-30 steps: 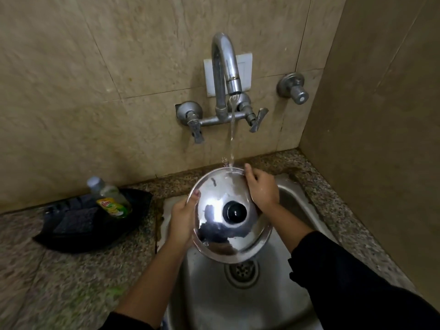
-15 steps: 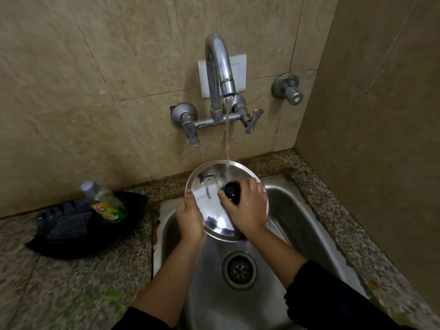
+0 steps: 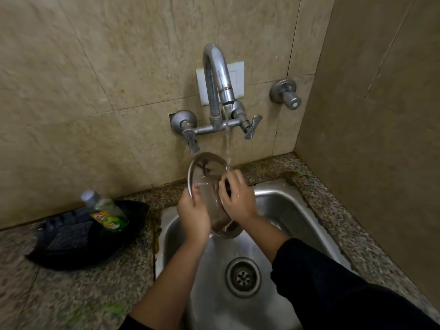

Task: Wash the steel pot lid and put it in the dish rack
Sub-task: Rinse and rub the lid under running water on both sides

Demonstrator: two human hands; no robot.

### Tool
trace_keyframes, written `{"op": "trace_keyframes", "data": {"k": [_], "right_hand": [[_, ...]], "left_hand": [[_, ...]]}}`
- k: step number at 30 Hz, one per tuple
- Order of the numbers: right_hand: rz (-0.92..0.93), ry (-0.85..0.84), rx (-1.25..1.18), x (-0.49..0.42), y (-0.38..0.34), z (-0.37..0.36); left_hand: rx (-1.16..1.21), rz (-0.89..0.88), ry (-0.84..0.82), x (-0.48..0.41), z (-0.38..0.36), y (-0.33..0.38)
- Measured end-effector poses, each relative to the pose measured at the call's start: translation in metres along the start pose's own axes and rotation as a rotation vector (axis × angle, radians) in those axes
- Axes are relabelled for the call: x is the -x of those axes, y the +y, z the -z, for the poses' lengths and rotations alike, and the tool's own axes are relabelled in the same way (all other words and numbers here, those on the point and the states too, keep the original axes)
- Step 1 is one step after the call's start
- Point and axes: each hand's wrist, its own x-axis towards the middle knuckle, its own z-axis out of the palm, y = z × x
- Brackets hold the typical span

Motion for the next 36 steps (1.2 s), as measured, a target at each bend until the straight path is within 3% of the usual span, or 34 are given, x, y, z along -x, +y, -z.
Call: {"op": "trace_keyframes", "data": {"k": [2, 3, 4, 7, 9, 13, 15, 18, 21, 25, 27, 30, 31, 33, 36], "right_hand": [[0.166, -0.089, 0.019, 0.003, 0.015, 0.003], [0.143, -0.097, 0.025, 0.003, 0.017, 0.003], [0.045, -0.086, 0.018, 0.002, 0.012, 0.001], [-0.472, -0.055, -0.173, -0.012, -0.006, -0.004], [-0.625, -0.043, -0.235, -0.015, -0.008, -0.001], [-0.343, -0.1, 0.08, -0.002, 0.001, 0.022], [-0.275, -0.173, 0.075, -0.004, 0.009, 0.033], [-0.233, -0.218, 0.069, -0.021, 0.026, 0.048], [-0.109, -0.319, 0.21, -0.039, 0.028, 0.06], [0.333, -0.516, 0.207, -0.053, 0.004, 0.06], [0.277, -0.525, 0.098, -0.058, 0.01, 0.061], [-0.127, -0.374, -0.111, -0.057, 0.035, 0.062], [-0.176, -0.341, -0.113, -0.055, 0.036, 0.06], [-0.064, -0.377, -0.055, -0.052, 0.026, 0.051], [0.318, -0.447, 0.068, -0.055, 0.0, 0.041]], "left_hand": [[0.023, 0.023, -0.028, -0.003, 0.005, -0.004], [0.015, 0.014, -0.033, -0.001, 0.005, -0.004], [-0.005, -0.008, -0.032, 0.004, 0.004, -0.004], [-0.065, -0.131, -0.044, 0.017, -0.003, -0.003], [-0.039, -0.151, -0.077, 0.014, -0.006, -0.001], [0.182, 0.162, -0.143, -0.002, -0.002, -0.005], [0.259, 0.311, -0.199, -0.011, 0.002, -0.016], [0.305, 0.394, -0.298, -0.016, 0.007, -0.023], [0.294, 0.368, -0.382, -0.017, 0.005, -0.022], [0.215, 0.242, -0.486, -0.021, 0.004, -0.015], [0.204, 0.22, -0.441, -0.021, 0.007, -0.014], [0.195, 0.218, -0.329, -0.023, 0.016, -0.022], [0.2, 0.226, -0.318, -0.025, 0.018, -0.023], [0.163, 0.201, -0.352, -0.026, 0.019, -0.018], [0.141, 0.136, -0.41, -0.024, 0.017, -0.014]]}}
